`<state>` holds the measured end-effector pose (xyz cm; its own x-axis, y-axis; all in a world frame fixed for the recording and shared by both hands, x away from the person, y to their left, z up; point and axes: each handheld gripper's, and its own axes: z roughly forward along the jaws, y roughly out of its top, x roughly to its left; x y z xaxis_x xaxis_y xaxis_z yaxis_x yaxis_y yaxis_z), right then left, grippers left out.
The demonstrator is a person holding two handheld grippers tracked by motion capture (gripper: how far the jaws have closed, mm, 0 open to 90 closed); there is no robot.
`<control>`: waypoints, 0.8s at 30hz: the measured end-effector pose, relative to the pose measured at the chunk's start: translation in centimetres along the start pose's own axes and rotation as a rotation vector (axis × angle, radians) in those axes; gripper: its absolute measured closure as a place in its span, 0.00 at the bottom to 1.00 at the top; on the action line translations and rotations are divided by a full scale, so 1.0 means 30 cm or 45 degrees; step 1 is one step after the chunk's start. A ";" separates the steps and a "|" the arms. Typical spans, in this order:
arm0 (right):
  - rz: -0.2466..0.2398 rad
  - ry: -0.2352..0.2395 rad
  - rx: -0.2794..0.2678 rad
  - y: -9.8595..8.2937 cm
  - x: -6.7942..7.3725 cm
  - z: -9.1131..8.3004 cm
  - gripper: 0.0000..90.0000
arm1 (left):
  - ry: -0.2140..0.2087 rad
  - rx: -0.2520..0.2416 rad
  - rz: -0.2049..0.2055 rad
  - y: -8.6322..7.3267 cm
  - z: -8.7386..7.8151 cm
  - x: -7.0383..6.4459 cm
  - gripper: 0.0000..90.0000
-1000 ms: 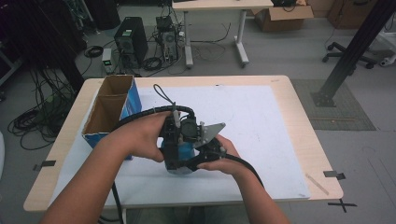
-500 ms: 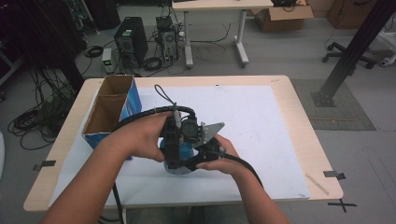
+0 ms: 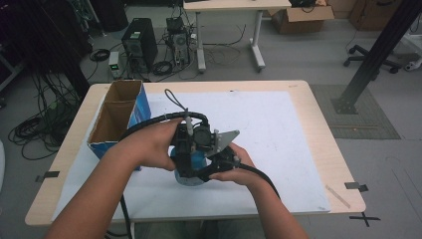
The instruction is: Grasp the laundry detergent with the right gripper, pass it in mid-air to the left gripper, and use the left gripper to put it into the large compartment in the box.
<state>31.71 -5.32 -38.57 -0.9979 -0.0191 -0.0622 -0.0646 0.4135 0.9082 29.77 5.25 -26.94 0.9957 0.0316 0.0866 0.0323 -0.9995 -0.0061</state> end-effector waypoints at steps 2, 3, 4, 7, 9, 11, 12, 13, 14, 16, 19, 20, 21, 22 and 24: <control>0.006 -0.001 0.000 0.001 0.001 0.000 0.51 | 0.005 -0.002 0.003 0.000 -0.002 -0.001 0.22; 0.004 -0.003 -0.003 0.002 0.000 0.000 0.51 | 0.005 -0.004 0.002 0.000 -0.003 -0.002 0.23; 0.007 0.001 -0.003 0.002 0.001 0.000 0.51 | 0.007 -0.004 0.002 0.000 -0.004 -0.002 0.24; 0.007 0.000 -0.002 0.004 0.000 0.001 0.51 | 0.008 -0.004 0.001 0.001 -0.009 -0.002 0.26; 0.024 0.002 -0.011 0.006 0.003 0.001 0.51 | 0.017 -0.004 0.000 0.001 -0.012 -0.003 0.27; 0.021 0.000 -0.016 0.007 0.002 0.000 0.51 | 0.023 -0.005 0.003 0.000 -0.012 -0.003 0.27; 0.006 0.000 -0.008 0.007 0.000 0.000 0.51 | 0.026 -0.003 0.003 0.001 -0.012 -0.003 0.28; 0.008 -0.001 -0.010 0.007 0.000 0.000 0.51 | 0.026 -0.005 0.001 0.000 -0.013 -0.003 0.28; 0.008 -0.001 -0.010 0.008 0.001 0.000 0.51 | 0.026 -0.003 0.002 0.000 -0.013 -0.003 0.29; 0.006 -0.005 -0.011 0.008 0.001 0.001 0.51 | 0.033 -0.003 0.001 0.000 -0.013 -0.003 0.30; 0.003 -0.003 -0.009 0.008 0.002 0.002 0.51 | 0.040 -0.002 0.000 -0.002 -0.013 -0.003 0.33; 0.002 -0.002 -0.008 0.008 0.002 0.003 0.51 | 0.041 -0.002 -0.001 -0.002 -0.014 -0.004 0.34; 0.003 -0.003 -0.010 0.008 0.003 0.004 0.51 | 0.043 -0.002 -0.001 -0.002 -0.014 -0.004 0.34; 0.015 0.001 -0.016 0.009 0.005 0.005 0.51 | 0.047 0.002 0.000 -0.002 -0.014 -0.004 0.35; 0.019 0.001 -0.017 0.009 0.006 0.005 0.51 | 0.051 0.001 -0.001 -0.002 -0.013 -0.005 0.36</control>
<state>31.50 -5.07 -38.40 -0.9987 -0.0139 -0.0481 -0.0497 0.4015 0.9145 29.59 5.31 -26.55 0.9915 0.0317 0.1261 0.0329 -0.9994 -0.0072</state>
